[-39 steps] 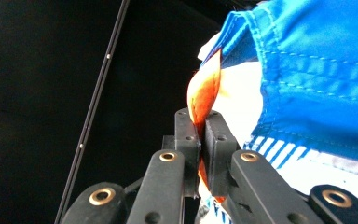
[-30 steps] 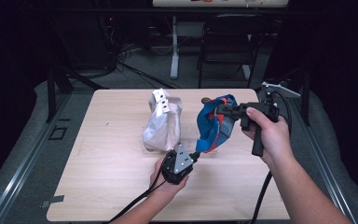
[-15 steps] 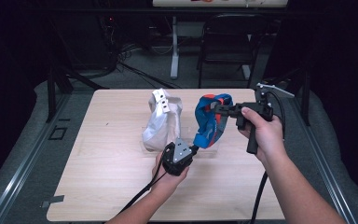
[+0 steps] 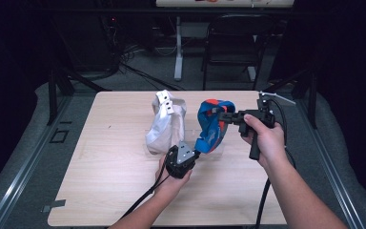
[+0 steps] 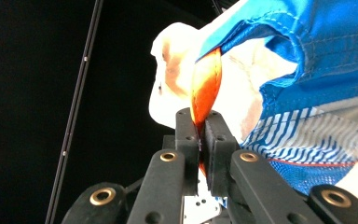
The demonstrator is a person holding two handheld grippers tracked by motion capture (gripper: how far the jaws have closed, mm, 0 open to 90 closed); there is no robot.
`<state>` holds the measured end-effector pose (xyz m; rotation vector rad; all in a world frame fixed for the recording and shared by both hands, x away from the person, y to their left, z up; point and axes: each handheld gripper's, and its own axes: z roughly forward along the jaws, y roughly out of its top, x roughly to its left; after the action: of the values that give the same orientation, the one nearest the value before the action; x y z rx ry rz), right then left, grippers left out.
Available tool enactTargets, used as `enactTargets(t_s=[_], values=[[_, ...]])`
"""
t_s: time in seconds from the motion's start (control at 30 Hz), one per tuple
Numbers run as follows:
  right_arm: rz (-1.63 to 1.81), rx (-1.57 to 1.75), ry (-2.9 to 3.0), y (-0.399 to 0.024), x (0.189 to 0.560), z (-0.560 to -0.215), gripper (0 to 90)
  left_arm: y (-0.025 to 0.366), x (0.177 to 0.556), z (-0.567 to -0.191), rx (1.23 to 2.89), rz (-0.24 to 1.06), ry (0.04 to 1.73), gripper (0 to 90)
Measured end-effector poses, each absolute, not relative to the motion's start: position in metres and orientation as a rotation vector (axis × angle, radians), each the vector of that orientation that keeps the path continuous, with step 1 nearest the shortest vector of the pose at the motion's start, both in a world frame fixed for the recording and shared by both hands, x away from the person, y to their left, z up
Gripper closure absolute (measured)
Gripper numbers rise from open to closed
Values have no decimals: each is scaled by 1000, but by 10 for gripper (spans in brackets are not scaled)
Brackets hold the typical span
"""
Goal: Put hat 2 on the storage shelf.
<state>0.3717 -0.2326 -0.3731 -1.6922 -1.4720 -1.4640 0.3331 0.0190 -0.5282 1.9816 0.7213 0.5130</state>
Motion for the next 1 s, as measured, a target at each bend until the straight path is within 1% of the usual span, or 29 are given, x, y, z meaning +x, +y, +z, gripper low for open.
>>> enactTargets(t_s=[0.17,0.27,0.4,0.53,0.6,0.77,0.87,1.0], values=[[-1440,-1728,-1499,-233,374,-382,856,16,337,-538,2030,496,748,873],[-1425,-1743,-1503,-233,375,-389,845,15,335,-542,2028,500,758,875],[-1417,-1766,-1529,-233,375,-393,814,16,336,-542,2018,492,771,872],[-1434,-1769,-1555,-236,371,-391,754,19,333,-541,2018,502,779,861],[-1447,-1784,-1580,-238,369,-389,718,22,331,-541,2022,505,781,823],[-1476,-1808,-1636,-246,358,-390,629,33,321,-540,1989,478,802,685],[-1462,-1810,-1698,-249,351,-394,645,39,314,-540,2003,491,783,674],[-1467,-1804,-1740,-251,342,-400,626,46,307,-538,1995,478,789,639]])
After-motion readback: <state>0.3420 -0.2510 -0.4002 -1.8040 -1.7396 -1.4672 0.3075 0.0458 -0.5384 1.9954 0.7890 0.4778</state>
